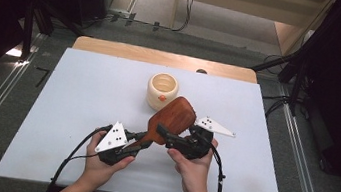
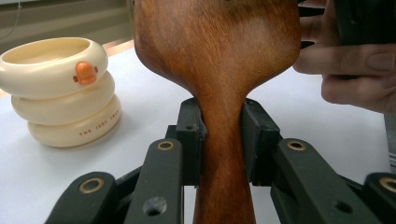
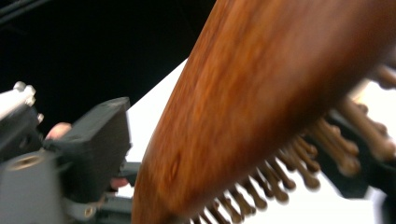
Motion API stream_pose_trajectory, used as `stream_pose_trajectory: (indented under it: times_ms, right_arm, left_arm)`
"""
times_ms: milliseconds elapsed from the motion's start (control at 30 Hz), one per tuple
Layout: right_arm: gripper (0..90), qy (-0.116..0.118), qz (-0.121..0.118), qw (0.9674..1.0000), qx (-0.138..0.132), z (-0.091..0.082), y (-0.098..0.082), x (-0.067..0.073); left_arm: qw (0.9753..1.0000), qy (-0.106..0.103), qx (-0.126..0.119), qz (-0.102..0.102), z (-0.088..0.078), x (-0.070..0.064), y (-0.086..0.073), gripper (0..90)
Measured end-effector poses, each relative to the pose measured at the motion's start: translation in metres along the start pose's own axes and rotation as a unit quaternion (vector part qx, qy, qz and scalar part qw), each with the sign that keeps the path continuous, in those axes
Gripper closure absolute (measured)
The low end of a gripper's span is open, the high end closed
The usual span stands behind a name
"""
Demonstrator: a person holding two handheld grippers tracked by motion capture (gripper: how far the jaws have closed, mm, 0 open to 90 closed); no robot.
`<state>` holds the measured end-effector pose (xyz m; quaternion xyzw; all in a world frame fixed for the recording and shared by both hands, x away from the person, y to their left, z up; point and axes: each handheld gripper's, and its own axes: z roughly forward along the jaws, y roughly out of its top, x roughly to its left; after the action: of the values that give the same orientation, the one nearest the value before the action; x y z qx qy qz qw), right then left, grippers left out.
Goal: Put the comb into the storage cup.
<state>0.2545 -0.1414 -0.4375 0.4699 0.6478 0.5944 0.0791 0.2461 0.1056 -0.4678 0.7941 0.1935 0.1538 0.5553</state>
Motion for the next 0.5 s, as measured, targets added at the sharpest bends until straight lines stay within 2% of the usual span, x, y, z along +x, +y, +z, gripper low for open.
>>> stream_pose_trajectory:
  times_ms: [33, 200, 267, 500]
  right_arm:
    - [12.8, 0.0, 0.003, 1.0, 0.001, 0.0007, -0.0001, 0.0]
    - [25.6, 0.002, 0.026, 0.9996, 0.009, 0.0023, -0.0014, -0.0009]
    - [29.3, 0.009, 0.034, 0.9994, 0.006, 0.0023, -0.0021, -0.0021]
    - [34.7, 0.036, 0.057, 0.9977, 0.002, 0.0018, -0.0031, -0.0061]
  left_arm:
    - [1.0, 0.0, 0.0, 0.001, 0.0002, -0.0006, 0.0, 72.3]
    - [1.0, 0.004, -0.001, 0.007, 0.0012, -0.0028, -0.0002, 72.3]
    - [0.9999, 0.005, 0.0, 0.009, 0.0013, -0.0034, -0.0008, 72.3]
    - [0.9999, 0.008, -0.007, 0.012, 0.002, -0.0052, -0.0023, 72.2]
